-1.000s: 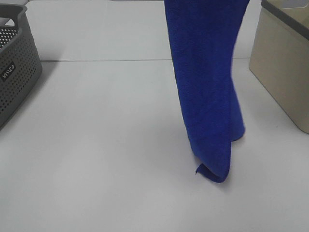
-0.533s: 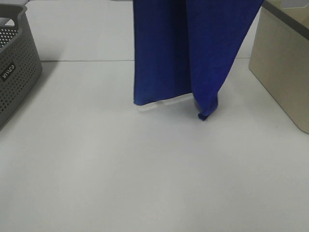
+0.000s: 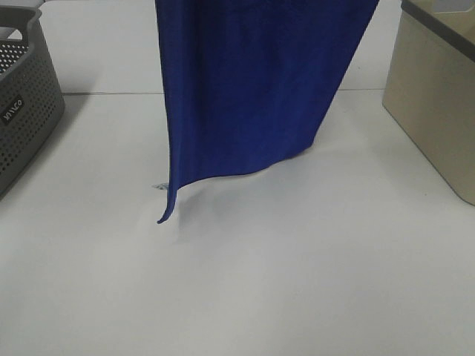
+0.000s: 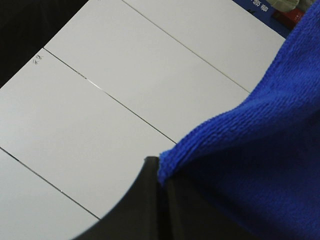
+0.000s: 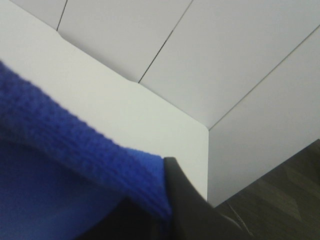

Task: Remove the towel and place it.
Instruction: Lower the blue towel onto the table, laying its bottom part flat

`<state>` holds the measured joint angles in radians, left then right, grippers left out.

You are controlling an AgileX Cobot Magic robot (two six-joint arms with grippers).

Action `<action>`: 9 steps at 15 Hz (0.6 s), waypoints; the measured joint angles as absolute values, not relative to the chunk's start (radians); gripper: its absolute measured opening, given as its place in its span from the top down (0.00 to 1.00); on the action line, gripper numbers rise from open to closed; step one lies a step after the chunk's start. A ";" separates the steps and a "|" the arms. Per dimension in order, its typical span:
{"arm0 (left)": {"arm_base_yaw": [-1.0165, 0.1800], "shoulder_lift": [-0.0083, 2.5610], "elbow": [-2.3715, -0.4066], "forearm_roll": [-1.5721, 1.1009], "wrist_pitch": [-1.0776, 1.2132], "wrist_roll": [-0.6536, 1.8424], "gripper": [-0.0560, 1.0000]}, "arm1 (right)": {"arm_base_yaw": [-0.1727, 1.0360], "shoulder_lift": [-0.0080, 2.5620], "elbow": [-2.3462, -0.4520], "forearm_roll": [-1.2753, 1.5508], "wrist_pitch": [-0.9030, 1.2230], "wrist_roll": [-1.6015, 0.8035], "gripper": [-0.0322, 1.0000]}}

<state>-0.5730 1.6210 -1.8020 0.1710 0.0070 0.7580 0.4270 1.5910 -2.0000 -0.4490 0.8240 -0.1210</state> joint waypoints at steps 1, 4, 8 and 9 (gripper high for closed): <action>-0.571 1.624 -1.802 0.172 0.000 0.758 0.95 | 0.427 1.591 -2.000 -0.445 0.807 -0.121 0.95; -0.508 1.677 -1.802 0.182 -0.090 0.758 0.95 | 0.427 1.614 -2.000 -0.444 0.747 -0.121 0.95; -0.437 1.760 -1.802 0.171 -0.250 0.758 0.95 | 0.427 1.696 -2.000 -0.444 0.566 -0.110 0.95; -0.420 1.790 -1.802 0.155 -0.331 0.758 0.95 | 0.427 1.724 -2.000 -0.444 0.488 -0.104 0.95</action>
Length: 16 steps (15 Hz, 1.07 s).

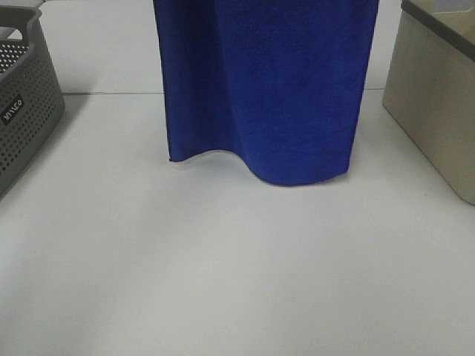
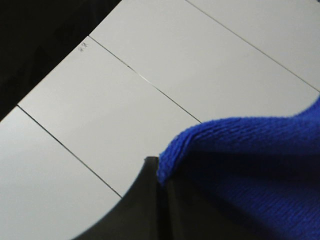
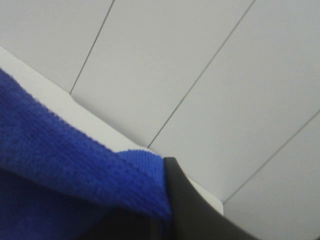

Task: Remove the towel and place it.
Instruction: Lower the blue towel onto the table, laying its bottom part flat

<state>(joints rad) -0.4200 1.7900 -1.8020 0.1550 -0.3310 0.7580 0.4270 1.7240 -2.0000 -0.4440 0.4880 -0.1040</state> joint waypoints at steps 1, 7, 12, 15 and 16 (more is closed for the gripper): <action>-0.401 1.820 -1.802 0.143 -0.405 0.758 0.95 | 0.427 1.754 -2.000 -0.444 0.404 -0.103 0.95; -0.294 2.142 -2.149 0.092 -0.571 0.749 0.95 | 0.386 2.037 -2.189 -0.440 0.069 -0.085 0.95; -0.261 2.486 -2.707 0.135 -0.452 0.635 0.95 | 0.318 2.196 -2.363 -0.368 -0.006 -0.078 0.95; -0.258 2.565 -2.837 0.169 -0.354 0.554 0.95 | 0.311 2.219 -2.363 -0.355 -0.017 -0.077 0.95; -0.258 2.567 -2.838 0.177 -0.350 0.537 0.95 | 0.311 2.219 -2.364 -0.353 -0.014 -0.077 0.95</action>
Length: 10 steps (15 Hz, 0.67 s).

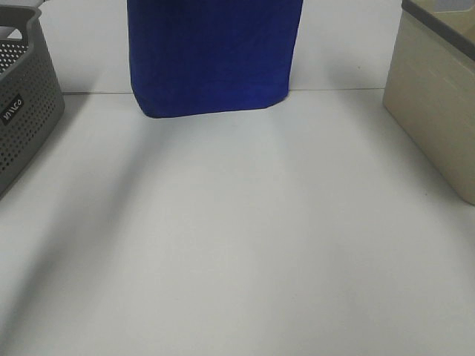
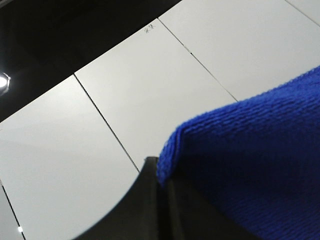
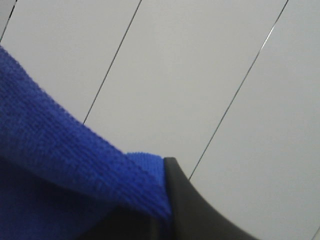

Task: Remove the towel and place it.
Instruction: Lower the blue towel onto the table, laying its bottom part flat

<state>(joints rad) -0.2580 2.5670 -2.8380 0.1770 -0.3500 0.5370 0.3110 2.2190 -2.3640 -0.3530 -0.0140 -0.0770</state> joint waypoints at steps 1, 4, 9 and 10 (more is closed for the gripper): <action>-0.258 2.567 -2.838 0.186 -0.341 0.529 0.95 | 0.311 2.219 -2.366 -0.353 -0.006 -0.077 0.95; -0.258 2.561 -2.840 0.231 -0.340 0.526 0.95 | 0.311 2.219 -2.368 -0.352 0.000 -0.077 0.95; -0.258 2.547 -2.842 0.238 -0.350 0.526 0.95 | 0.311 2.209 -2.368 -0.351 0.000 -0.077 0.95; -0.258 2.547 -2.842 0.238 -0.353 0.523 0.95 | 0.311 2.202 -2.368 -0.349 0.000 -0.077 0.95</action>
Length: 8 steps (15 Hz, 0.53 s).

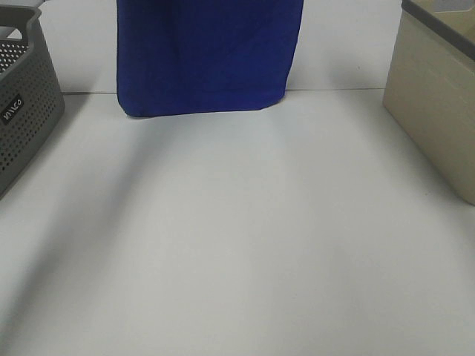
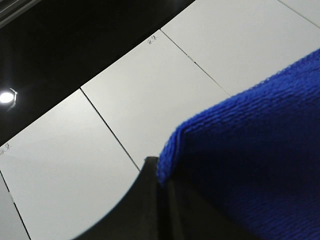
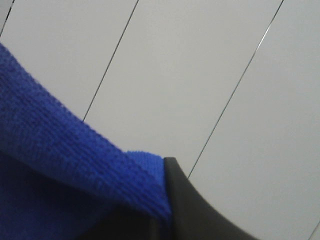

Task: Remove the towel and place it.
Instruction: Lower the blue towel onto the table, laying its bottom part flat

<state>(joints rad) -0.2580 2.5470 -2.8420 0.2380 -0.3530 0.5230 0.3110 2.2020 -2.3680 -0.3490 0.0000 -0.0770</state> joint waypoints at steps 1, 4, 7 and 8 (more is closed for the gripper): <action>-0.258 2.547 -2.842 0.238 -0.354 0.523 0.95 | 0.311 2.193 -2.369 -0.344 0.000 -0.077 0.95; -0.260 2.543 -2.842 0.241 -0.330 0.475 0.95 | 0.311 2.176 -2.371 -0.315 0.064 -0.077 0.95; -0.261 2.520 -2.842 0.242 -0.225 0.394 0.95 | 0.311 2.153 -2.371 -0.260 0.110 -0.076 0.95; -0.261 2.494 -2.842 0.242 -0.140 0.352 0.95 | 0.311 2.141 -2.371 -0.245 0.131 -0.076 0.95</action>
<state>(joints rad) -0.2610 2.4940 -2.8420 0.2420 -0.1400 0.3520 0.3110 2.1410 -2.3710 -0.2450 0.1310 -0.0760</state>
